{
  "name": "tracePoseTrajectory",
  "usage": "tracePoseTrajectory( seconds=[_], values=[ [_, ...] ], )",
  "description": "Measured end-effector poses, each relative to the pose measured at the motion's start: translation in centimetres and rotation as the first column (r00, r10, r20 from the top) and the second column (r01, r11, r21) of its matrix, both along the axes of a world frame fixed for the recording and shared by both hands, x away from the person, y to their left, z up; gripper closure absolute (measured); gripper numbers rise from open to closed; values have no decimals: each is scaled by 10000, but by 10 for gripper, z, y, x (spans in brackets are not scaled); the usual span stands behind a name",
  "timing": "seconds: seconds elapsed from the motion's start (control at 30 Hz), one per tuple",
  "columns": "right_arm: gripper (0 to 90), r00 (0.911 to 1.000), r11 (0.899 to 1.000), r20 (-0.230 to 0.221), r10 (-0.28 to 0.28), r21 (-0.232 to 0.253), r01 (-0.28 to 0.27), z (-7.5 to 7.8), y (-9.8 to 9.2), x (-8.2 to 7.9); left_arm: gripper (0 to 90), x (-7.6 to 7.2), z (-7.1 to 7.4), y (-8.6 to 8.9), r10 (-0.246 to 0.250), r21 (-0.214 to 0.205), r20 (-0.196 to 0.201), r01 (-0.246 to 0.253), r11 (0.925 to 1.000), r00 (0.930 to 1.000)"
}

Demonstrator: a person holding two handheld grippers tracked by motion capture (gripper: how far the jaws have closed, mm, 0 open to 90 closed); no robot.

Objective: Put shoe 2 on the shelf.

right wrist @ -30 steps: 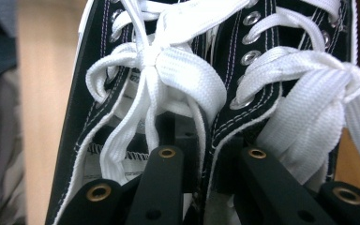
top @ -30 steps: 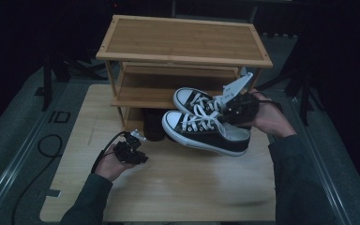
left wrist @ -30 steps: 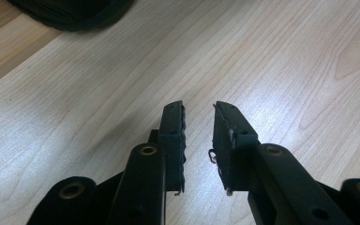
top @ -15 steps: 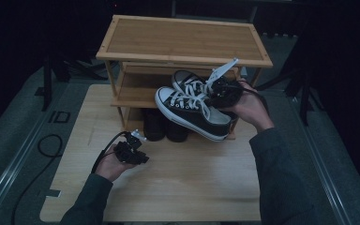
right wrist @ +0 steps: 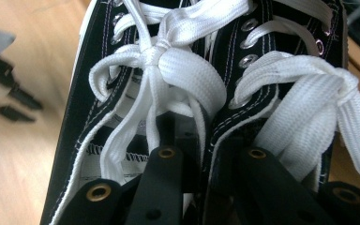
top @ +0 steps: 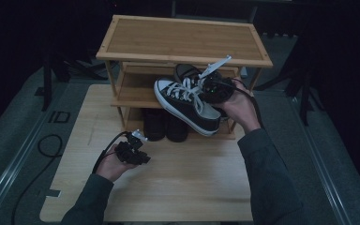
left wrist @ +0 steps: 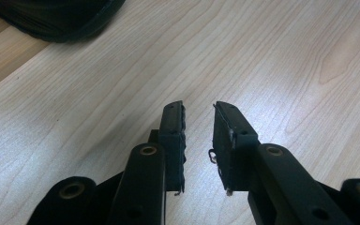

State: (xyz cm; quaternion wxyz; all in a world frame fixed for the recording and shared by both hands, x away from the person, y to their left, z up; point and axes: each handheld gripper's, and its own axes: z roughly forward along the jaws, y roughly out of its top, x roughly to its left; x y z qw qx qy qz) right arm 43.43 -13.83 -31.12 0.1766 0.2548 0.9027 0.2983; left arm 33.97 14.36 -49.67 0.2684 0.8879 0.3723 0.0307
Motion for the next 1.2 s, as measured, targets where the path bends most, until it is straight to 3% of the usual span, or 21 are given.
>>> tracePoseTrajectory(
  seconds=[0.17, 0.37, 0.53, 0.63, 0.67, 0.77, 0.93, 1.0, 1.1, 1.2],
  values=[
    [840, 9950, 9957, 449, -892, 307, 879, -2, 5, -2, 739, 0, 0, -2, -36, -34, 5, 36, 10000, 10000],
    [798, 9771, 9823, 1019, -1869, 309, 1847, -10, 14, -5, 740, 0, 1, -4, -73, -107, 42, 73, 9999, 10000],
    [647, 9821, 9901, 1306, -1360, -167, 1394, -8, 9, -2, 739, -1, 4, -7, -121, -143, 120, 123, 9998, 9999],
    [598, 9837, 9931, 1401, -1126, -172, 1161, -3, 3, -1, 737, 0, 7, -8, -181, -129, 182, 183, 9997, 9997],
    [569, 9904, 9960, 1059, -893, 23, 896, 0, 0, 0, 735, 0, 7, -8, -181, -132, 198, 183, 9997, 9996],
    [538, 9939, 9992, 1032, -384, -78, 394, 6, -8, -1, 735, 1, 12, -10, -207, -163, 306, 212, 9996, 9993],
    [569, 9945, 9981, 966, 407, 432, -450, 17, -22, -7, 733, 3, 20, -14, -264, -150, 454, 271, 9995, 9986],
    [625, 9931, 9952, 781, 871, 383, -903, 22, -27, -10, 731, 4, 24, -16, -322, -99, 520, 328, 9994, 9981],
    [662, 9927, 9947, 694, 987, 228, -1005, 22, -30, -11, 741, 7, 31, -18, -438, -169, 528, 447, 9989, 9976],
    [794, 9899, 9915, 653, 1260, 239, -1278, 23, -38, -16, 769, 11, 45, -21, -474, -323, 743, 499, 9982, 9961]
  ],
)
